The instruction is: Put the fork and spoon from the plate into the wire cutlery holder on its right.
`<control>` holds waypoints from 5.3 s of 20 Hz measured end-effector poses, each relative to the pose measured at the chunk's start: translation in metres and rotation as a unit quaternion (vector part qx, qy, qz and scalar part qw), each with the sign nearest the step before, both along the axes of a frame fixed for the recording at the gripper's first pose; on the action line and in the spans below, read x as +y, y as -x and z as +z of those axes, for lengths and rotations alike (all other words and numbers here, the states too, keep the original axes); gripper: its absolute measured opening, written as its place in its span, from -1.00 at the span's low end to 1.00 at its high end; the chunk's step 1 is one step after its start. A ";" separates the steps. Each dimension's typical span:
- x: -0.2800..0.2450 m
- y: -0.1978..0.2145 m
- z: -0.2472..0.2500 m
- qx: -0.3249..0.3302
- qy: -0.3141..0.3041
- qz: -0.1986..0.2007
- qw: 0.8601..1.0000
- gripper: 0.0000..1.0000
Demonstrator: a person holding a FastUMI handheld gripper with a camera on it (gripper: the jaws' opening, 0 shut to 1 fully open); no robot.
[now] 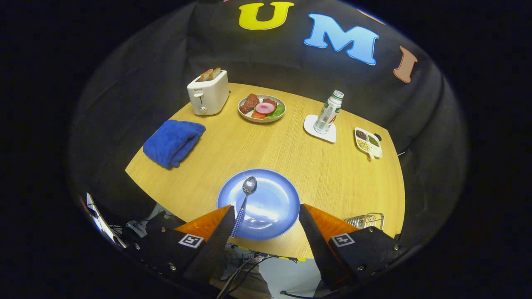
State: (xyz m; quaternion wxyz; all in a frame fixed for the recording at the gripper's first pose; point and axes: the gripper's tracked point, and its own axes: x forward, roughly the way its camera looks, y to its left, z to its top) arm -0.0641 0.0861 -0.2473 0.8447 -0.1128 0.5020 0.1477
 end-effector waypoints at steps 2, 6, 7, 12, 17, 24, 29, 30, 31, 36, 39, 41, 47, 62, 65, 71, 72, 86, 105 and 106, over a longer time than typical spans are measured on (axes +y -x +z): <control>0.006 0.006 -0.011 0.012 -0.002 -0.008 1.000 0.91; 0.015 0.016 -0.030 0.032 -0.005 -0.022 0.999 0.91; 0.017 0.017 -0.034 0.036 -0.005 -0.023 0.999 0.91; 0.021 0.023 -0.053 0.061 -0.003 -0.019 0.998 0.91; 0.018 0.027 -0.082 0.081 0.003 -0.034 0.996 0.91; 0.022 0.044 -0.138 0.151 0.017 -0.050 0.987 0.90; 0.024 0.038 -0.154 0.174 0.020 -0.036 0.984 0.21; 0.020 0.039 -0.158 0.183 0.021 -0.035 0.982 0.16; 0.020 0.041 -0.161 0.192 0.023 -0.034 0.980 0.17; 0.022 0.040 -0.165 0.209 0.028 -0.029 0.977 -0.69; 0.018 0.040 -0.168 0.220 0.036 -0.019 0.975 -0.82; 0.013 0.041 -0.161 0.227 0.038 -0.005 0.973 -0.82; -0.021 0.031 -0.124 0.210 0.057 0.012 0.976 -0.82; -0.152 0.056 -0.038 0.246 0.117 -0.007 0.962 -0.82; -0.187 0.063 -0.024 0.255 0.142 -0.025 0.956 -0.82; -0.241 0.075 0.002 0.265 0.170 -0.059 0.947 -0.82; -0.248 0.078 0.005 0.269 0.174 -0.063 0.945 -0.82; -0.309 0.077 -0.010 0.357 0.244 -0.035 0.901 -0.82; -0.310 0.049 -0.046 0.432 0.268 0.026 0.861 -0.82; -0.309 0.046 -0.048 0.426 0.264 0.026 0.865 -0.76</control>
